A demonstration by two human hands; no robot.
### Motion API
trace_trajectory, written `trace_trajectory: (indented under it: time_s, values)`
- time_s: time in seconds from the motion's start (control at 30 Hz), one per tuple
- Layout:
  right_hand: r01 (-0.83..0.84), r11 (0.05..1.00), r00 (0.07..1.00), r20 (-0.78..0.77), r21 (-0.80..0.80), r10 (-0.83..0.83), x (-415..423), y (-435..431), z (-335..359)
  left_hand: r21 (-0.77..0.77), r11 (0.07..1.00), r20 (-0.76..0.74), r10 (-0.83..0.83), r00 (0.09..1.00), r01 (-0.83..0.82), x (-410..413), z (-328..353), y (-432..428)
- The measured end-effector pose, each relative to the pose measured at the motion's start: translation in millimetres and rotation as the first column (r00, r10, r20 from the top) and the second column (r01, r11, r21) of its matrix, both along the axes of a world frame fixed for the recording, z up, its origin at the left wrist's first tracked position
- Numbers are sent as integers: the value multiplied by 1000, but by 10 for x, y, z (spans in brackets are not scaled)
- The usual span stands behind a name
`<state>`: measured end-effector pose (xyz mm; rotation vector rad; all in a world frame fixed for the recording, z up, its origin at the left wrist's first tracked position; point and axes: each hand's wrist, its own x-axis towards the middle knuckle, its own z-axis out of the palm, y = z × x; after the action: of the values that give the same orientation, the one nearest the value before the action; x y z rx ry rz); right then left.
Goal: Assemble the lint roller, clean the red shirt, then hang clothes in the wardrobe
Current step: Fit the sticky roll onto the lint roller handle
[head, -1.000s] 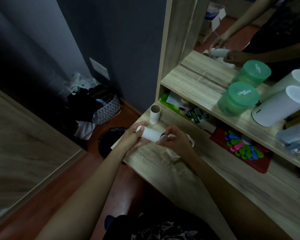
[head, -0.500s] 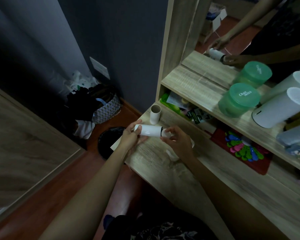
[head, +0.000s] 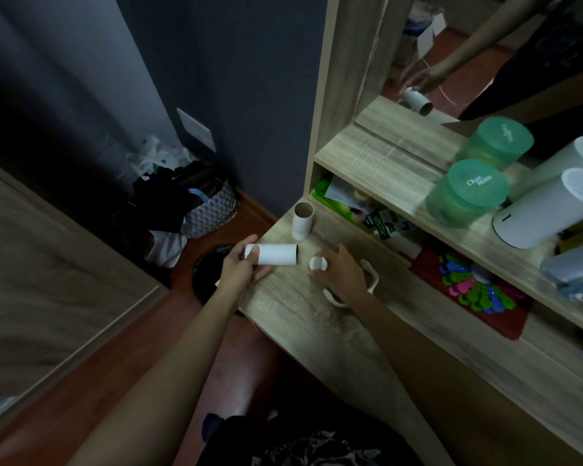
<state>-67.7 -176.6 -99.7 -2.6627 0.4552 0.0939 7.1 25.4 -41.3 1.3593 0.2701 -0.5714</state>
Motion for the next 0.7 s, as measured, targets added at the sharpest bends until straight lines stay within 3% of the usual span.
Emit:
trace_trajectory:
  time_s: [0.13, 0.2, 0.27, 0.37, 0.7]
  values:
    - [12, 1000, 1000, -24, 14, -12, 9, 17, 80, -17, 1000, -14, 4, 1000, -4, 20, -3, 21]
    - [125, 974, 991, 32, 187, -133, -43, 91, 298, -12, 1000, -3, -1, 1000, 1, 23, -1, 36]
    - [197, 865, 958, 94, 462, -269, -87, 175, 485, -2, 1000, 23, -16, 1000, 16, 16, 6, 41]
    - [161, 638, 966, 13, 753, -259, -101, 281, 659, 18, 998, 68, -60, 996, 59, -5, 14, 24]
    - [179, 328, 940, -63, 928, -334, -116, 252, 717, -11, 981, 105, -190, 976, 192, -67, 124, -54]
